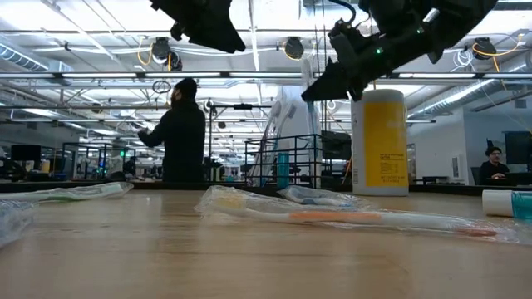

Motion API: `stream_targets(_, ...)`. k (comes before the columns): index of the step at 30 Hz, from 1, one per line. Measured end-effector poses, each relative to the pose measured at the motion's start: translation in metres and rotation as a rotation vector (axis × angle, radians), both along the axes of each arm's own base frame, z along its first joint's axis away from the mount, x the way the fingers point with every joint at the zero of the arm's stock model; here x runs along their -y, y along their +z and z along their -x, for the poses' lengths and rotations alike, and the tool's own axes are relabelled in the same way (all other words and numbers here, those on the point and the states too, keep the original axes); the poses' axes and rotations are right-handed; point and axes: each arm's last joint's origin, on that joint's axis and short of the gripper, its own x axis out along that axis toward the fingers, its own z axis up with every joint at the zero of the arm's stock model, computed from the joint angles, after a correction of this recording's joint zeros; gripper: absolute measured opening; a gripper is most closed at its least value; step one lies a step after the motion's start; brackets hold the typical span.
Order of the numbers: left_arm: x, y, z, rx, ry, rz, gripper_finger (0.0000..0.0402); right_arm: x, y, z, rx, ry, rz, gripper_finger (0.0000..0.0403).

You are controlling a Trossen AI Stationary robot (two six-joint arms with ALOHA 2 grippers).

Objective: Pick & Place toothbrushing station
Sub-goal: Put the blue toothbrush into the black organizer

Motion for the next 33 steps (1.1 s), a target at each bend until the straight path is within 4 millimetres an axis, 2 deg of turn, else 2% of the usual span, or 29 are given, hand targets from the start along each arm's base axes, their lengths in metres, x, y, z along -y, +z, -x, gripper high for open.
stream_targets(5,0.000,0.000,0.000,0.006,0.002,0.007,0.0170,-0.001,-0.017,0.008,-0.005,-0.017,-0.049,0.0040)
stream_targets(14,0.001,-0.001,0.000,0.012,-0.025,0.039,0.0170,-0.004,-0.047,0.026,0.003,-0.018,-0.054,0.0031)
stream_targets(21,0.002,-0.001,-0.001,0.020,-0.043,0.060,0.0170,-0.005,-0.049,0.028,0.019,-0.010,-0.030,0.0058)
stream_targets(33,0.002,-0.001,-0.001,0.029,-0.038,0.072,0.0170,-0.005,-0.041,0.029,0.045,0.011,0.041,0.0149)
